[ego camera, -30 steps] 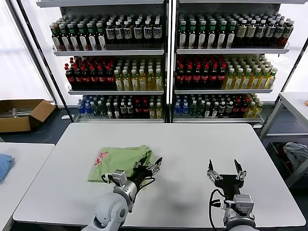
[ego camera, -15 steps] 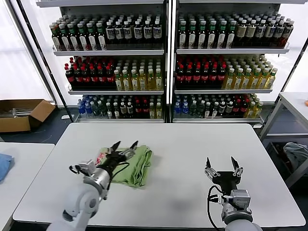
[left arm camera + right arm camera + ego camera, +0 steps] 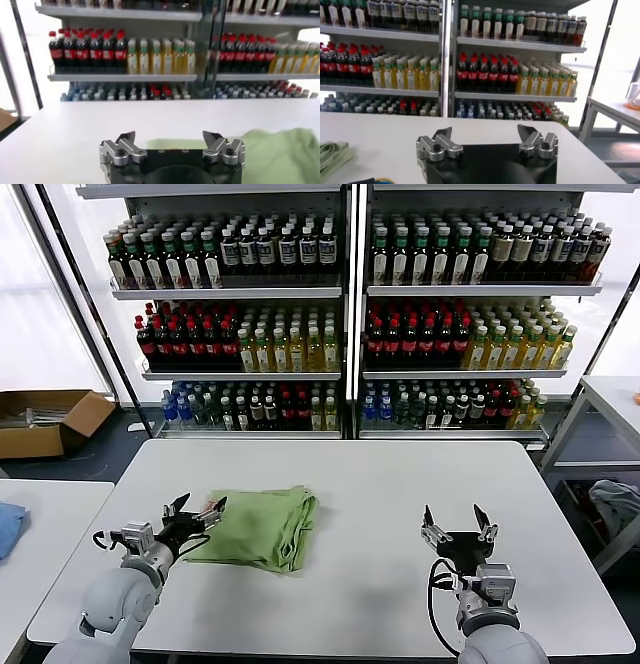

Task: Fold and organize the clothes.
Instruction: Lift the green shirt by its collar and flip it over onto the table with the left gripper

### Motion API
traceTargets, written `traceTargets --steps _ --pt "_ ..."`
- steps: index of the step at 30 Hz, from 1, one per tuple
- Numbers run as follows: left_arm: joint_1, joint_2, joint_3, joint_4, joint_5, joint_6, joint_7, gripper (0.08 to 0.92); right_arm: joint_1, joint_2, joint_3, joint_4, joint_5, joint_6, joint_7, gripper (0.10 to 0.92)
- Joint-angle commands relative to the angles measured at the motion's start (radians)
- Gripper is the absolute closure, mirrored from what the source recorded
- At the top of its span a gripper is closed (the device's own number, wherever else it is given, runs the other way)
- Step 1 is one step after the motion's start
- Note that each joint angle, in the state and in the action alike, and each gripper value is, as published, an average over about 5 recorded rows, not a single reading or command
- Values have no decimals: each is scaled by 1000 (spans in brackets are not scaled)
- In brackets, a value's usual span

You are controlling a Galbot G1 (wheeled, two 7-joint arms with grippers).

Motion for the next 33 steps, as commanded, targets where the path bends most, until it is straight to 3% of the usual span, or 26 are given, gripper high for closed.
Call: traceTargets --steps 1,19,33 --pt "-2 14 -19 86 16 4 34 177 11 4 -8 -10 9 -6 -2 203" --pt "8 -23 20 105 -14 22 63 193 -26 47 -24 -11 -38 17 -17 203" --pt "9 -43 24 109 -8 6 71 580 -21 49 -20 -17 -46 22 -17 203"
